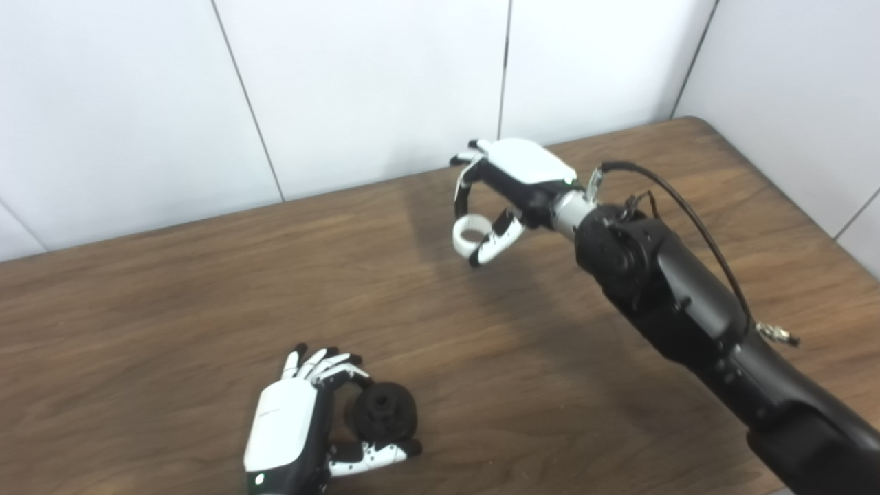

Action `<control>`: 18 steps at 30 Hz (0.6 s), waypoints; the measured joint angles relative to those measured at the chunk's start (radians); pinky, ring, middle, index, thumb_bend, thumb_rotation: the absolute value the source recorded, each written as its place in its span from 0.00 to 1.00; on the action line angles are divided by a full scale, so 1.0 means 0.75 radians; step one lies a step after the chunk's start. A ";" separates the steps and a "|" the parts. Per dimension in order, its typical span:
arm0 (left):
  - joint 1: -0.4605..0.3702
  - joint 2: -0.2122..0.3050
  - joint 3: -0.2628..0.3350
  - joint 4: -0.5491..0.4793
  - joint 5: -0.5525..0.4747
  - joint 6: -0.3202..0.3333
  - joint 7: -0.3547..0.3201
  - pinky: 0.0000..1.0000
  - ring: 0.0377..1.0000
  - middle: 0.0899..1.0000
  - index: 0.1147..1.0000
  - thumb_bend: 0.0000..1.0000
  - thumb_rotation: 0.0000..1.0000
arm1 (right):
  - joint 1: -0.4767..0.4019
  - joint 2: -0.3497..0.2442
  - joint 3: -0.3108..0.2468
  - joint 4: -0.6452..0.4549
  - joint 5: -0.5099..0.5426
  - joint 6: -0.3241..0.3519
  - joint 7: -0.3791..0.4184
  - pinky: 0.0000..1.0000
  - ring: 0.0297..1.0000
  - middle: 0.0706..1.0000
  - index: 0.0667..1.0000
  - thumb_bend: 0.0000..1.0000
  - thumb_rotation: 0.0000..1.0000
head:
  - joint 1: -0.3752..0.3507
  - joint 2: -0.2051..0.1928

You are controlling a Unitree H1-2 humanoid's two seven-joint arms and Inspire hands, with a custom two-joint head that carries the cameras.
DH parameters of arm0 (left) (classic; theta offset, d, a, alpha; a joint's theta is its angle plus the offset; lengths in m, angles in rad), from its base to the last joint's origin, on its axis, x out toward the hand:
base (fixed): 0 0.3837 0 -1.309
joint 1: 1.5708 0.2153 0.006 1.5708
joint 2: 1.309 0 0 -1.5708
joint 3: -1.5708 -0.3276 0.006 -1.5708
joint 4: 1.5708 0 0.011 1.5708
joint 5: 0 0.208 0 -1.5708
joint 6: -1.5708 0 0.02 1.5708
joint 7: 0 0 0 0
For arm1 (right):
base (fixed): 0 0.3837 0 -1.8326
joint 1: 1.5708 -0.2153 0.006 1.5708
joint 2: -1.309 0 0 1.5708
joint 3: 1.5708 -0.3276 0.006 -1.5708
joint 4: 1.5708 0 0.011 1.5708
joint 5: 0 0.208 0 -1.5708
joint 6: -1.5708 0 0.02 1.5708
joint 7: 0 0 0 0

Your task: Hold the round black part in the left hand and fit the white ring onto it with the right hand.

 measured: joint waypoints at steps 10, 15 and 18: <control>-0.001 -0.048 -0.040 -0.001 0.062 0.053 0.002 1.00 0.87 0.74 0.41 0.52 0.05 | 0.147 0.072 0.004 -0.307 0.044 0.026 0.166 1.00 1.00 0.90 0.45 0.53 0.14 | 0.125 0.025; -0.002 -0.068 -0.057 0.000 0.073 0.068 0.002 1.00 0.87 0.74 0.41 0.52 0.05 | 0.210 0.083 0.008 -0.398 0.051 0.030 0.237 1.00 1.00 0.91 0.45 0.52 0.14 | 0.168 0.037; -0.002 -0.073 -0.065 0.000 0.078 0.076 0.002 1.00 0.88 0.74 0.41 0.52 0.05 | 0.255 0.085 0.013 -0.433 0.047 0.031 0.278 1.00 1.00 0.91 0.45 0.52 0.14 | 0.176 0.041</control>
